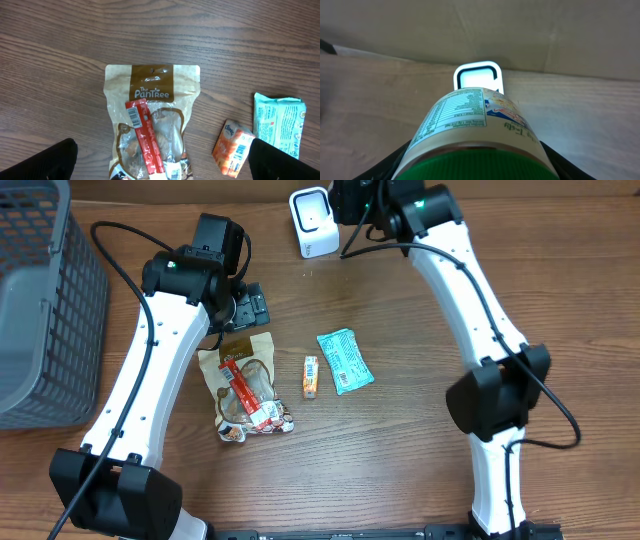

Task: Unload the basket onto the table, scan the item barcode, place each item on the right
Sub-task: 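Hold the jar in front of the white scanner with the right gripper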

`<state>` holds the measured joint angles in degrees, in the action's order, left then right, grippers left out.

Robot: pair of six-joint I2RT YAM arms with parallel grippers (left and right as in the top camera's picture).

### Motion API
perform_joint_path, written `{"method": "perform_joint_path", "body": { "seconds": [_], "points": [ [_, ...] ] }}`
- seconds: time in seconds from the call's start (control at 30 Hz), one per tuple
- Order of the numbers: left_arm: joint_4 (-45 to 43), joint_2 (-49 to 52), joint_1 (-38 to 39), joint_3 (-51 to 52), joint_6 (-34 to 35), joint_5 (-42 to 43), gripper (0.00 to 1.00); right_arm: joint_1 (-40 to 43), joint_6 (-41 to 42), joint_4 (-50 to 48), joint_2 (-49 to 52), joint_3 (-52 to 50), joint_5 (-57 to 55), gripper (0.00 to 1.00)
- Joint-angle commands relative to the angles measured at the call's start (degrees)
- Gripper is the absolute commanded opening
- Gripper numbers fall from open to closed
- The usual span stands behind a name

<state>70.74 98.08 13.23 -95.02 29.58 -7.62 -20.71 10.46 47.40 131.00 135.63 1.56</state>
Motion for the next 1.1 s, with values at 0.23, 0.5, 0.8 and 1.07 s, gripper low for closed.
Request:
{"method": "perform_joint_path", "body": {
  "seconds": [0.23, 0.5, 0.8, 1.07],
  "points": [
    [0.1, -1.0, -0.1, -0.9, -0.9, -0.7, 1.00, 0.0, 0.5, -21.4, 11.6, 0.8, 0.8, 0.11],
    [0.1, -1.0, -0.1, -0.9, -0.9, -0.7, 1.00, 0.0, 2.8, -36.0, 17.0, 0.8, 1.1, 0.09],
    [0.1, -1.0, -0.1, -0.9, -0.9, -0.7, 1.00, 0.0, 15.6, -42.5, 19.3, 0.8, 1.1, 0.06],
    [0.1, -1.0, -0.1, -0.9, -0.9, -0.7, 1.00, -0.1, 18.3, -44.2, 22.0, 0.8, 1.1, 0.07]
  ]
}}
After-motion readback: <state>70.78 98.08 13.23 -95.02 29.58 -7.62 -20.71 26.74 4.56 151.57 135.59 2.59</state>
